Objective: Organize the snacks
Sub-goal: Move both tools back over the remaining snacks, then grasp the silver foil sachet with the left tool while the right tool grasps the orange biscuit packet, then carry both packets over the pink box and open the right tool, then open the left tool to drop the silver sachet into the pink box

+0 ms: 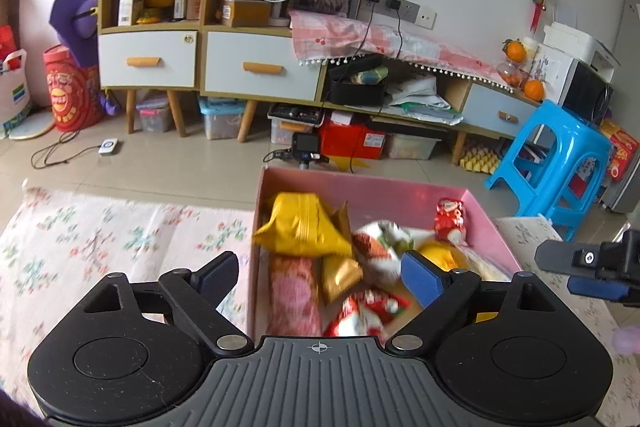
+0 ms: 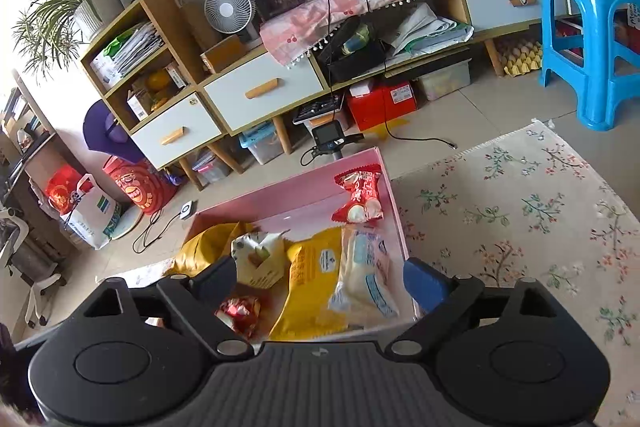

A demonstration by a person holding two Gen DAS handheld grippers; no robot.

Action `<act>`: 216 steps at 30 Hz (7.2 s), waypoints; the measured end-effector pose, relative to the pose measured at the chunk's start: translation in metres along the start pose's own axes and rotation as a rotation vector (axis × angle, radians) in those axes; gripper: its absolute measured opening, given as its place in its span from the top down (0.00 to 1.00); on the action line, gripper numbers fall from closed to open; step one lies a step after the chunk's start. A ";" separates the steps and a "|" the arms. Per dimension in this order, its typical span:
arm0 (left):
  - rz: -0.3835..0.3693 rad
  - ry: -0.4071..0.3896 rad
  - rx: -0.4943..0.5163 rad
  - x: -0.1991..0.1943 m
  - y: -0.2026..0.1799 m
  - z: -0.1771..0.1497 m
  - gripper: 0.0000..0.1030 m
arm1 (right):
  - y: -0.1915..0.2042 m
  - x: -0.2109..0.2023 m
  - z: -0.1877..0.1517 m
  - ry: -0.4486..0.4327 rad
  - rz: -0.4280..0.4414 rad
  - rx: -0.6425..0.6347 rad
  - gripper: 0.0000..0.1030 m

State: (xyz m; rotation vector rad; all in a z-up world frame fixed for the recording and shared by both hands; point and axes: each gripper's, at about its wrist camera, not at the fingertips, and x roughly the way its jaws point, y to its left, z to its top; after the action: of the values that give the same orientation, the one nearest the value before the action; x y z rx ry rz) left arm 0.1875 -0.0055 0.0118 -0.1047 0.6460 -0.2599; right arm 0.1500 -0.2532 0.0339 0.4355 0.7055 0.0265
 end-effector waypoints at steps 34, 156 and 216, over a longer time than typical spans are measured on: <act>0.032 0.129 0.039 -0.103 0.015 -0.075 0.04 | 0.026 -0.067 -0.086 0.035 -0.098 -0.154 0.10; -0.069 0.175 -0.126 -0.099 0.009 -0.048 0.84 | 0.031 -0.047 -0.044 0.190 -0.089 -0.058 0.74; -0.001 0.039 0.008 0.009 -0.015 -0.012 0.37 | 0.024 0.022 0.000 0.050 0.079 0.093 0.34</act>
State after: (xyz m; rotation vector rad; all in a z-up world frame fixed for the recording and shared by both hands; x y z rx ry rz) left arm 0.1836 -0.0227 -0.0006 -0.0919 0.6835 -0.2658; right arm 0.1700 -0.2276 0.0298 0.5534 0.7408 0.0799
